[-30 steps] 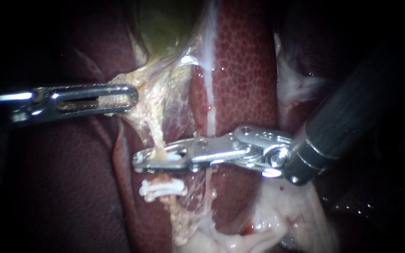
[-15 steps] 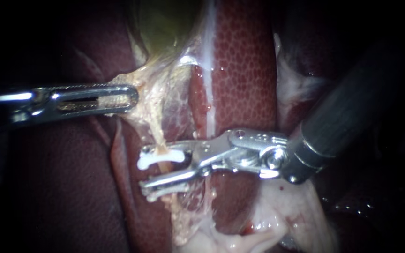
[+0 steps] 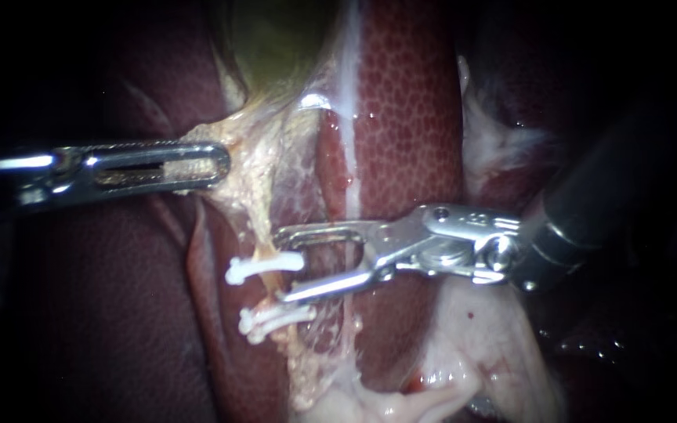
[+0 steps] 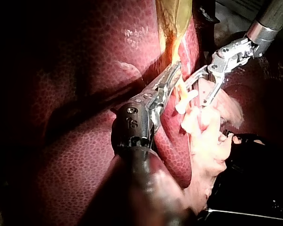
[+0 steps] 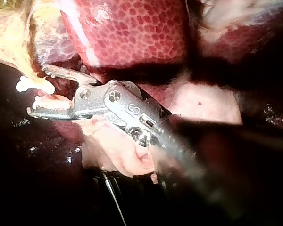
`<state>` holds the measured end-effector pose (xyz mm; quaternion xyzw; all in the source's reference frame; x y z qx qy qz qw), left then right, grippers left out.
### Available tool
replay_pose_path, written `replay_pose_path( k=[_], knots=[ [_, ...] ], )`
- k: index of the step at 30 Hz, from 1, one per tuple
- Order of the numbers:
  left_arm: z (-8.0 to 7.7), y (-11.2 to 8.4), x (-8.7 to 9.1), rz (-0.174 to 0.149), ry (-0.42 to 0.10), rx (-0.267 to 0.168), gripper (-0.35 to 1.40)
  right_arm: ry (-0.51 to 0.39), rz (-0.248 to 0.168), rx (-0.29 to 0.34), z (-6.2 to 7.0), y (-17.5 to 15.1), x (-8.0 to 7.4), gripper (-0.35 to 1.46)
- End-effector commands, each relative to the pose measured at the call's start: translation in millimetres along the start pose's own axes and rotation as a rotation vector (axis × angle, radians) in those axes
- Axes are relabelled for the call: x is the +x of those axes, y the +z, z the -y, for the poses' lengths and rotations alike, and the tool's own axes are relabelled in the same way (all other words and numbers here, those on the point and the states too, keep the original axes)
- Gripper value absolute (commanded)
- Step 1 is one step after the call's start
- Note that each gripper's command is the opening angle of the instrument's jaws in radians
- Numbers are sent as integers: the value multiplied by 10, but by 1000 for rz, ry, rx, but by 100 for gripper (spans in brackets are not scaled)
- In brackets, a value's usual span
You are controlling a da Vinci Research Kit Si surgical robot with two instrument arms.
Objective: Going back third clip left tube
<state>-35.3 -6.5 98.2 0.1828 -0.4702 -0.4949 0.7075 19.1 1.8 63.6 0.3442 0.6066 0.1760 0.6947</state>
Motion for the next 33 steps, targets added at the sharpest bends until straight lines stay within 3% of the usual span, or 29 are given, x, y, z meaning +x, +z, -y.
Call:
replay_pose_path(
  k=[1, 10, 16, 25, 33],
  knots=[
    [0, 0, 0, 0, 0, 0, -35, -7, -1, -2, 2, -10, 4, 60],
    [0, 1, 0, 0, 0, 0, -35, -37, -3, -2, 23, -80, 40, 60],
    [0, 2, 0, 0, 0, -1, -35, -54, -3, -9, 38, -107, 60, 60],
    [-3, 11, 6, 4, 3, -5, -35, -56, 3, -4, 47, -116, 64, 60],
    [-7, 36, 18, 11, 10, -15, -35, -56, 4, -3, 49, -117, 65, 60]
  ],
)
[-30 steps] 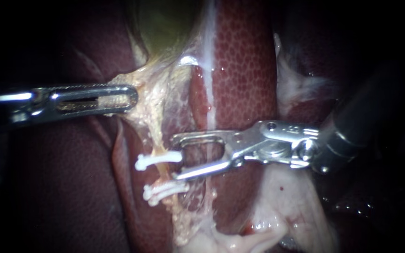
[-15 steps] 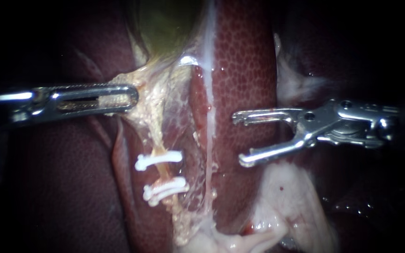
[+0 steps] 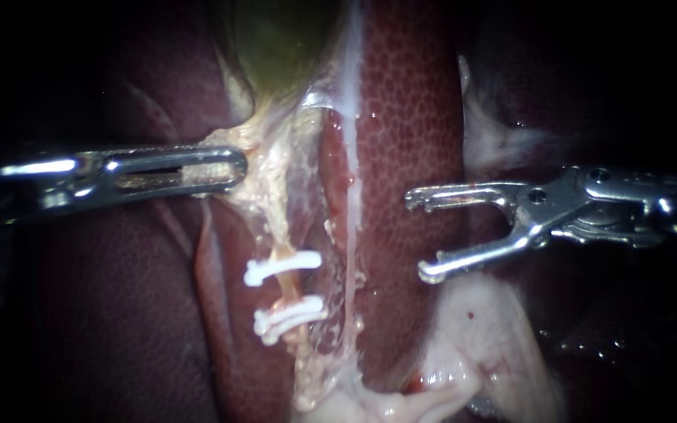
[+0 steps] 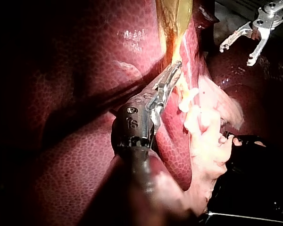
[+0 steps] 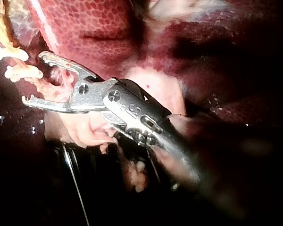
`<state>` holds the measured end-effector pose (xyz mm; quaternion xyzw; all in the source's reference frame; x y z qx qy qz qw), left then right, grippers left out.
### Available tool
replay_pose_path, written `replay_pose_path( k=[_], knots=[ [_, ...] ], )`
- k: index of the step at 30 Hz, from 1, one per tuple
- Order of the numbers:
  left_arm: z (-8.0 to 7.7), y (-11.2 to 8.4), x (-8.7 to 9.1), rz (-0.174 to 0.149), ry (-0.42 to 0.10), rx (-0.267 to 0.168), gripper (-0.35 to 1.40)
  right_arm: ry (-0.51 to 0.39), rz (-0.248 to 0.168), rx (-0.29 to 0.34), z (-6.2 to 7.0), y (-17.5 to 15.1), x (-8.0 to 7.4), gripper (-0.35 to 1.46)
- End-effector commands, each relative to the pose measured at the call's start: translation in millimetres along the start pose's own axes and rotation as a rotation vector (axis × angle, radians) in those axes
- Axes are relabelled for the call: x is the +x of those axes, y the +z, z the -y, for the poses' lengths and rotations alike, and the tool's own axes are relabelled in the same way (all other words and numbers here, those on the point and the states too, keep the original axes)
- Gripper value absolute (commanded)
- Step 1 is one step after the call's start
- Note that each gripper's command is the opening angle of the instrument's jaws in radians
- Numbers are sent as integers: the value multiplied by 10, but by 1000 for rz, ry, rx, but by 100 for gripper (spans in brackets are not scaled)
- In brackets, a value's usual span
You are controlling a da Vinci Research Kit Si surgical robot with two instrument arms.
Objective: Going back third clip left tube
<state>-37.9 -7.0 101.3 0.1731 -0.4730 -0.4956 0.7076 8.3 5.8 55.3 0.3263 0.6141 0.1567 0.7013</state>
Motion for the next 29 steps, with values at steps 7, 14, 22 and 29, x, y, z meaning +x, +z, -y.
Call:
replay_pose_path(
  k=[7, 14, 22, 29],
  knots=[
    [-2, 25, 6, -14, 3, -1, -35, 0, 0, 0, 2, 1, 1, 60],
    [-2, 40, 12, -23, 7, 0, -35, 0, -1, 0, 5, 3, 3, 60],
    [-2, 42, 13, -25, 7, -2, -35, -6, 0, 0, 7, 5, 5, 60],
    [-2, 42, 13, -25, 7, -2, -35, -6, 0, 0, 7, 4, 5, 60]
  ],
)
